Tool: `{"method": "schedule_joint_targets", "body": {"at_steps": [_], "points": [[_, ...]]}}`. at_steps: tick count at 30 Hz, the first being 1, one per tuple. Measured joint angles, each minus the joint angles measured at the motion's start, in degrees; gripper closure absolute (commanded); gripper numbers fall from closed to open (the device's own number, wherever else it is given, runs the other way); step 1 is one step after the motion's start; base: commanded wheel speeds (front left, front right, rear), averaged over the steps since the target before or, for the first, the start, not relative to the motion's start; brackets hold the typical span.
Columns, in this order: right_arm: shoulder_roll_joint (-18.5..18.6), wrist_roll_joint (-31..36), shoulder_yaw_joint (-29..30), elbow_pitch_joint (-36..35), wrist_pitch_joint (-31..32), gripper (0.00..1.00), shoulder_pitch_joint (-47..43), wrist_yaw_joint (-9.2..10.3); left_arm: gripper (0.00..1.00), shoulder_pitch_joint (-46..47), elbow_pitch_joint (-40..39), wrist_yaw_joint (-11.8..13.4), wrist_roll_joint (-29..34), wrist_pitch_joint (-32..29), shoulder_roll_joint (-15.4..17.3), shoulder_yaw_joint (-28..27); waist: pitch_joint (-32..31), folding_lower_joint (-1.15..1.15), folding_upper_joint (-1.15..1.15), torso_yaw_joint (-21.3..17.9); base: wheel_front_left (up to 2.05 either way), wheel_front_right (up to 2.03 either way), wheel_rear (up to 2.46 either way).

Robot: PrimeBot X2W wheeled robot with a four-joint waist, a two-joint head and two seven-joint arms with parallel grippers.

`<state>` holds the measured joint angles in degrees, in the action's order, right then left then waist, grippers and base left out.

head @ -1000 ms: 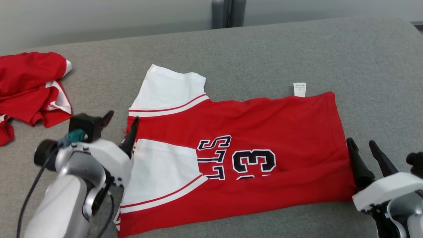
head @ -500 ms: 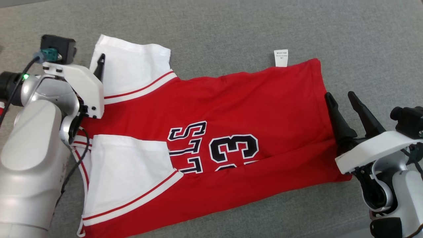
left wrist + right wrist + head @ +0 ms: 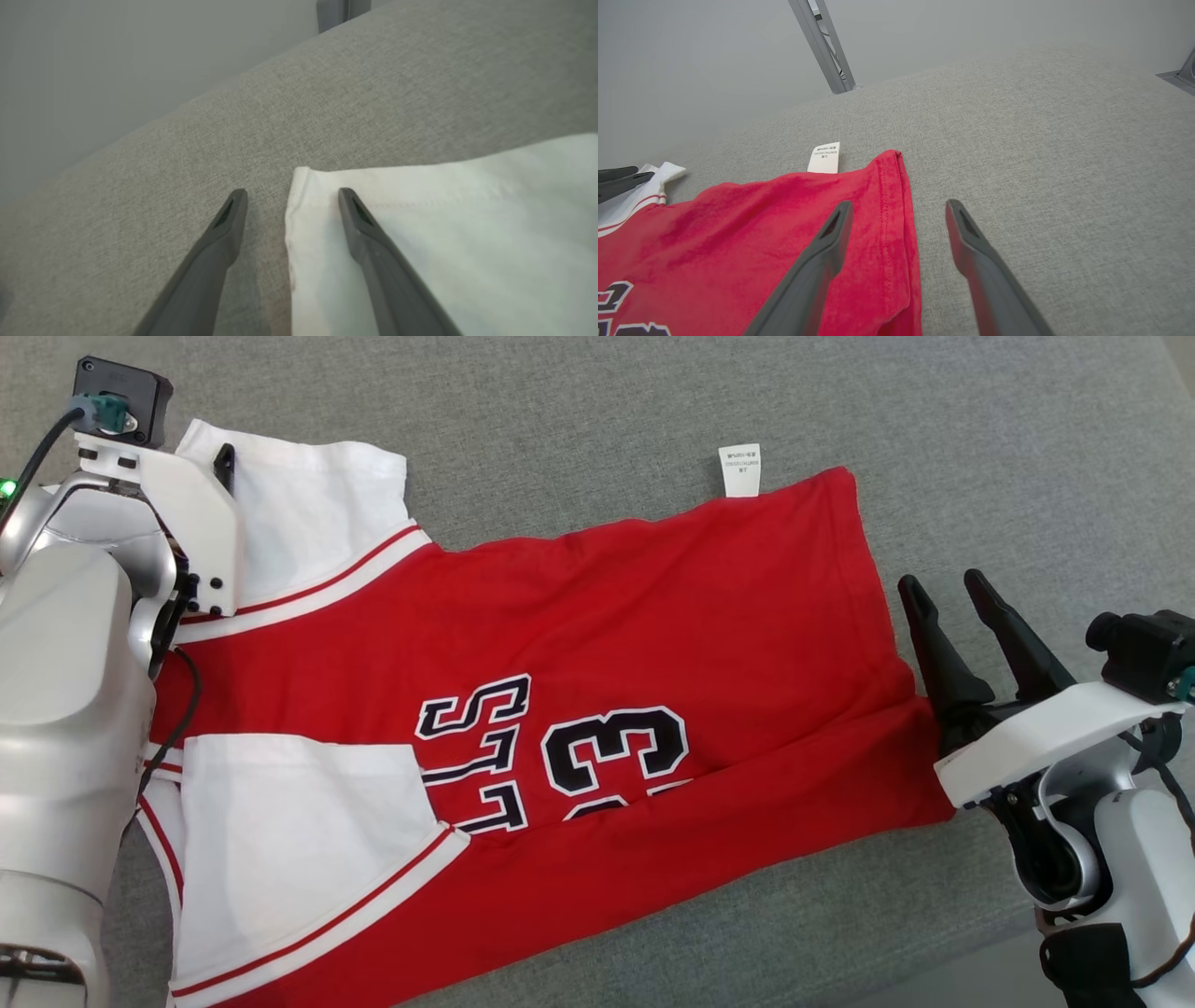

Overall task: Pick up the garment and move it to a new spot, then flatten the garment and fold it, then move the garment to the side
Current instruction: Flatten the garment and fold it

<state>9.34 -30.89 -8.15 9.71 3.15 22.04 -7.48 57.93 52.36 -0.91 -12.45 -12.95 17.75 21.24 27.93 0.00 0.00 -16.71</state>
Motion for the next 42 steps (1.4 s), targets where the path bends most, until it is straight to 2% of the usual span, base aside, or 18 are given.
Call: {"method": "schedule_joint_targets", "body": {"at_steps": [1, 2, 3, 6, 7, 14, 19, 24, 34, 42], "points": [[0.1, 0.0, -0.1, 0.1, -0.2, 0.00, 0.1, 0.00, 0.00, 0.5, 0.9, -0.2, 0.0, -0.4, 0.0, 0.3, 0.0, 0.00, 0.00, -0.1, 0.00, 0.00, 0.00], [0.2, -0.2, -0.2, 0.2, -0.2, 0.00, 0.3, 0.00, 0.16, 1.1, 1.9, -0.7, 0.0, -1.0, -0.1, 0.5, -0.1, 0.00, 0.00, -0.1, 0.00, 0.00, 0.00], [0.2, -0.4, -0.3, 0.2, -0.2, 0.00, 0.4, 0.00, 0.48, 1.6, 2.6, -1.2, 0.0, -1.6, -0.2, 0.7, -0.1, 0.00, 0.00, -0.2, 0.00, 0.00, 0.00], [0.5, -0.4, -0.5, 0.5, -0.5, 0.00, 0.9, 0.00, 0.84, 2.4, 4.2, -2.1, -0.1, -2.1, -0.9, 1.4, -0.4, 0.00, 0.00, 0.0, 0.00, 0.00, 0.00], [0.7, -0.4, -0.5, 0.5, -0.5, 0.00, 1.0, 0.00, 1.00, 2.4, 4.6, -2.3, -0.1, -2.1, -1.1, 1.6, -0.6, 0.00, 0.00, 0.1, 0.00, 0.00, 0.00], [2.9, 1.3, -1.1, 2.1, -0.4, 0.00, 3.7, 0.00, 1.00, 2.4, 6.2, -3.1, -1.4, 2.1, -1.6, 1.4, -2.0, 0.00, 0.00, 1.5, 0.00, 0.00, 0.00], [5.9, 3.7, -1.7, 5.0, 1.0, 0.00, 7.2, 0.00, 1.00, 2.4, 5.3, -4.6, -4.2, 5.2, -3.0, 0.5, -3.4, 0.00, 0.00, 3.8, 0.00, 0.00, 0.00], [8.2, 5.3, -3.0, 8.3, 2.7, 0.00, 10.6, -0.01, 1.00, 2.3, 3.0, -5.6, -6.0, 7.0, -3.1, 0.2, -4.5, 0.00, 0.00, 5.8, 0.00, 0.00, 0.00], [14.4, 5.4, -12.3, 19.1, 10.2, 0.00, 18.2, -0.01, 1.00, -2.8, -7.3, -6.4, -10.1, 7.7, -4.0, 1.9, -5.2, 0.00, 0.00, 10.9, 0.00, 0.00, 0.00], [15.7, 3.2, -17.4, 28.2, 14.0, 0.00, 24.1, -0.01, 1.00, -6.0, -14.0, -5.8, -11.6, 6.1, -3.4, 2.0, -3.8, 0.00, 0.00, 12.5, 0.00, 0.00, 0.00]]}}
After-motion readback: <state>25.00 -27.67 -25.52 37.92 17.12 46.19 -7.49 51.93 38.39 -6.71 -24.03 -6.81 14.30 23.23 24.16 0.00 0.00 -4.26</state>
